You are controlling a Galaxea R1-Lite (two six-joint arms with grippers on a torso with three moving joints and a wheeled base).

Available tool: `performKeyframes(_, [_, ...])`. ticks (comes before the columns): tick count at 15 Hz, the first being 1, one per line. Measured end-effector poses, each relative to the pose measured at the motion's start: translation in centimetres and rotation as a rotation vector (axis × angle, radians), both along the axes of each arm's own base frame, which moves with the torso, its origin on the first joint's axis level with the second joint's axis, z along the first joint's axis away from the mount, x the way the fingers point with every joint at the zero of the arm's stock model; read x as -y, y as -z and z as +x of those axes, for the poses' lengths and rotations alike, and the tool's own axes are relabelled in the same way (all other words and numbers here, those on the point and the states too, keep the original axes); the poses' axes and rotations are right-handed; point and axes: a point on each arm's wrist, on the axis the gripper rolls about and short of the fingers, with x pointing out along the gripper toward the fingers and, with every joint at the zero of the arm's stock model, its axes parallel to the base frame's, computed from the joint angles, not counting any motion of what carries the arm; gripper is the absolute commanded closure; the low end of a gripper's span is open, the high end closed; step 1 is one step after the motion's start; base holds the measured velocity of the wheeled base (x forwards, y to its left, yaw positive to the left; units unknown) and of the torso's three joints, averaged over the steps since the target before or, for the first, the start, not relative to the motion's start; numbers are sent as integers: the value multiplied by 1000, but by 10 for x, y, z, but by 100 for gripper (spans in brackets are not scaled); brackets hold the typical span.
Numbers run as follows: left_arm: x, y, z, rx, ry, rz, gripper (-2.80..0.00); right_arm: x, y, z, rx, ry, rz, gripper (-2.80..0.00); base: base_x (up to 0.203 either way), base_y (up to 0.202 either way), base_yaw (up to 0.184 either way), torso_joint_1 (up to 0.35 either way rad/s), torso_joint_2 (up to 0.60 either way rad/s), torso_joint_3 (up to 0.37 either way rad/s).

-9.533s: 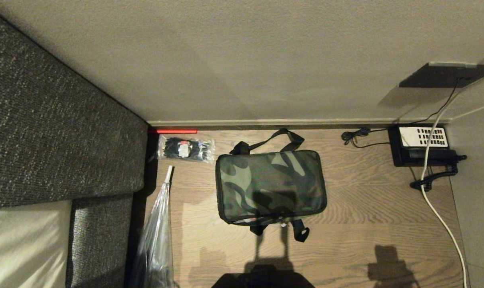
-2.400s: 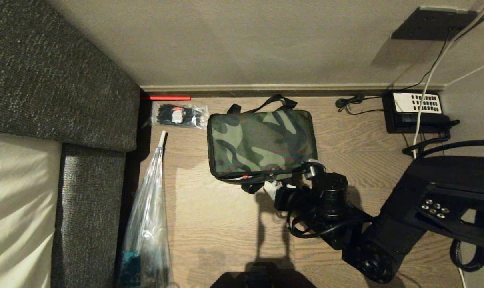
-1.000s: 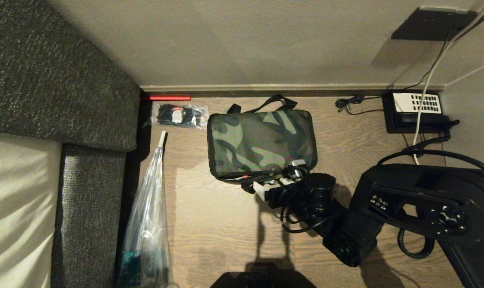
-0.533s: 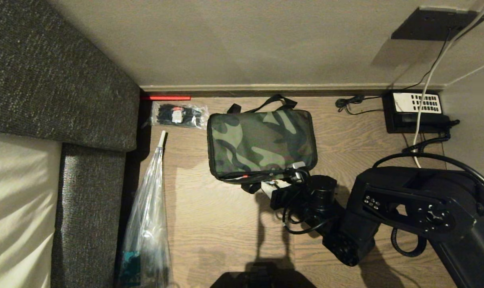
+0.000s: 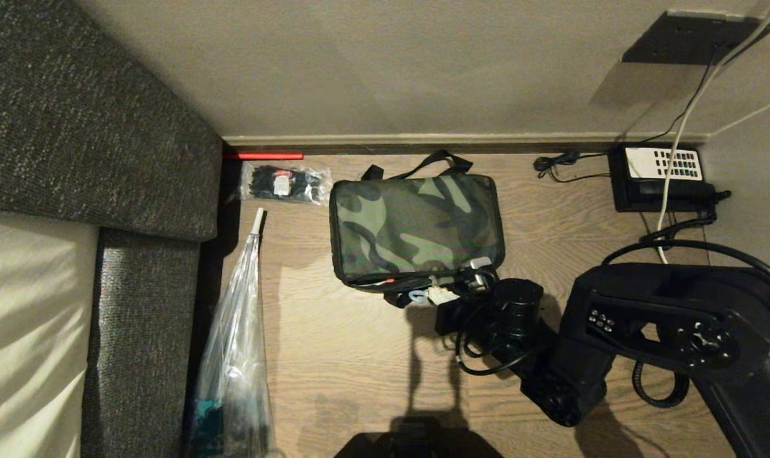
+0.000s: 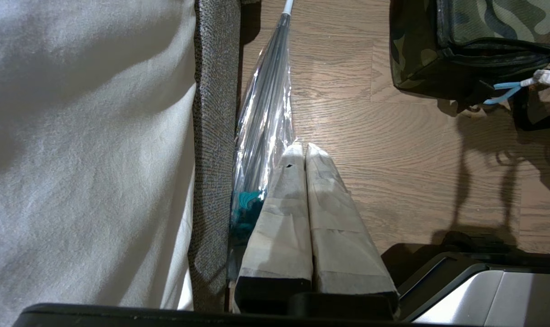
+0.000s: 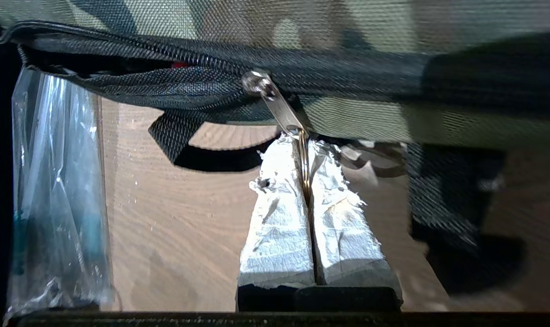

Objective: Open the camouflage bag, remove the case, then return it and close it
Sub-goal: Open the top of the storage box

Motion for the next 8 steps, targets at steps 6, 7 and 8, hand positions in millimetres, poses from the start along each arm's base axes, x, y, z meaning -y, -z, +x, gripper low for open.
performKeyframes(6, [0,0,0,-1,0,0,0,25,-26,-23,-49,-50,22,0,0,0,0,0,0,0])
performKeyframes(7, [0,0,0,-1,0,0,0,30,-29,-27,-55,-43,22,0,0,0,0,0,0,0])
performKeyframes(8, [0,0,0,0,0,0,0,36,-31,-30,-61,-37,20,0,0,0,0,0,0,0])
